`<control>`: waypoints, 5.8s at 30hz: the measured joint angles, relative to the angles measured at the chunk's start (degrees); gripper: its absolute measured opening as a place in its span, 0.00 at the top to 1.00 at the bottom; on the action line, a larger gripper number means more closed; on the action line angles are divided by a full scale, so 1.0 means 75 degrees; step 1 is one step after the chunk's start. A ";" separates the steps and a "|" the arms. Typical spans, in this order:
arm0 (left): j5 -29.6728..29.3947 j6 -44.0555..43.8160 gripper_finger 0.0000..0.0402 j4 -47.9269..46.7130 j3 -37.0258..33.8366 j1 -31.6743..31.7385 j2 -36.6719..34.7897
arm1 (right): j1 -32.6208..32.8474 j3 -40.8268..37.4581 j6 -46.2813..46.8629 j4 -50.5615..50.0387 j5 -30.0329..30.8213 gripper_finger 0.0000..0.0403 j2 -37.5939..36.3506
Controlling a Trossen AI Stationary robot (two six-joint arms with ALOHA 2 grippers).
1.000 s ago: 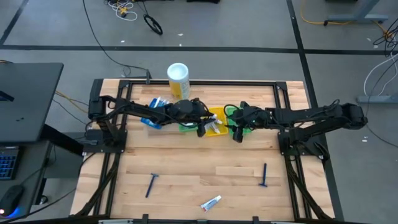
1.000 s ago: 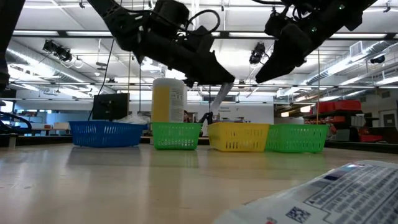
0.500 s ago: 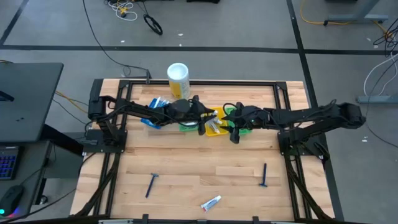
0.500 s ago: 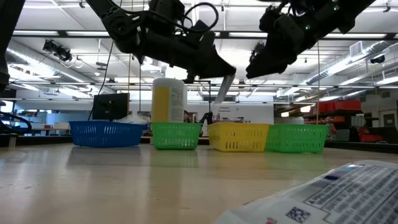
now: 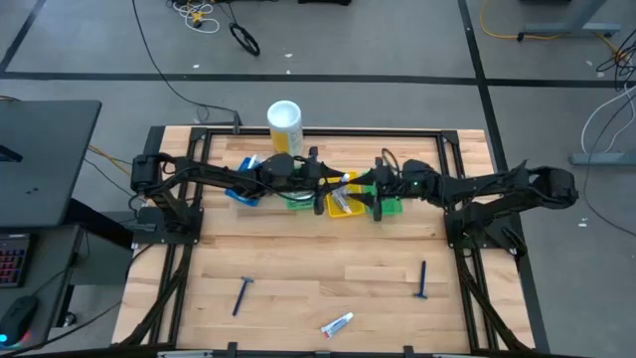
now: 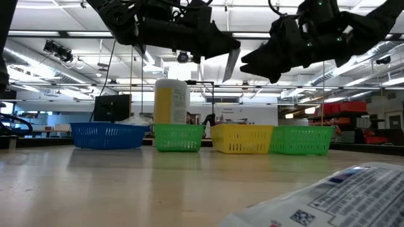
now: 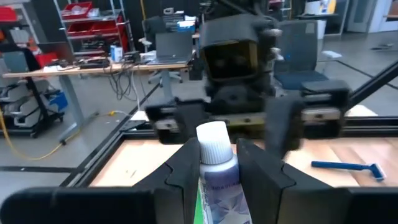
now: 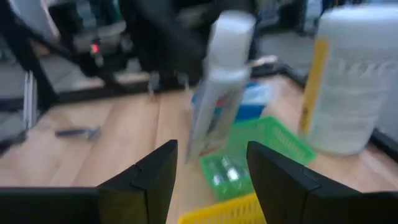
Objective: Pick & Place Travel size toiletries
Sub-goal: Put the toothpaste into the yellow bin
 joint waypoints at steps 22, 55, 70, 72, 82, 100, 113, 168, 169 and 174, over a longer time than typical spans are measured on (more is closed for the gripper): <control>0.0455 0.0053 0.73 0.0083 0.0003 -0.0007 0.0012 | -0.0291 -0.0062 0.0525 0.3168 -0.1203 0.36 0.1599; 0.0340 0.0049 0.73 0.0187 0.0008 -0.0019 0.0012 | -0.0249 0.0216 0.0383 0.2653 -0.1361 0.69 0.1599; -0.0295 0.0249 0.73 -0.0299 0.0015 0.0001 0.0012 | -0.0272 0.0212 0.0383 0.2258 -0.0908 0.75 0.1598; -0.0302 0.0254 0.73 -0.0368 0.0015 0.0012 0.0012 | -0.0272 0.0212 0.0383 0.2132 -0.0741 0.75 0.1596; -0.0467 0.0236 0.61 -0.0664 0.0009 0.0022 0.0015 | -0.0371 0.0212 0.0383 0.1734 -0.0675 0.76 0.1596; -0.1277 0.0097 0.50 -0.1977 0.0006 0.0022 0.0015 | -0.0511 0.1544 -0.0027 -0.3836 0.0444 0.75 0.1621; -0.1271 0.0115 0.50 -0.2011 0.0006 0.0019 0.0015 | -0.0562 0.2796 -0.0823 -0.5443 0.1123 0.50 0.2729; -0.4759 -0.2047 0.50 -0.5209 -0.0003 -0.3972 -0.2713 | 0.6460 0.2774 0.2488 -0.0940 0.1343 0.45 0.5108; -0.4837 -0.2046 0.50 -0.5208 -0.0003 -0.3999 -0.2713 | 0.6418 0.2840 0.2698 -0.1162 0.1277 0.45 0.5157; -0.5042 -0.2022 0.50 -0.5160 -0.0003 -0.4015 -0.2713 | 0.6314 0.3588 0.2597 -0.2127 0.0981 0.45 0.5529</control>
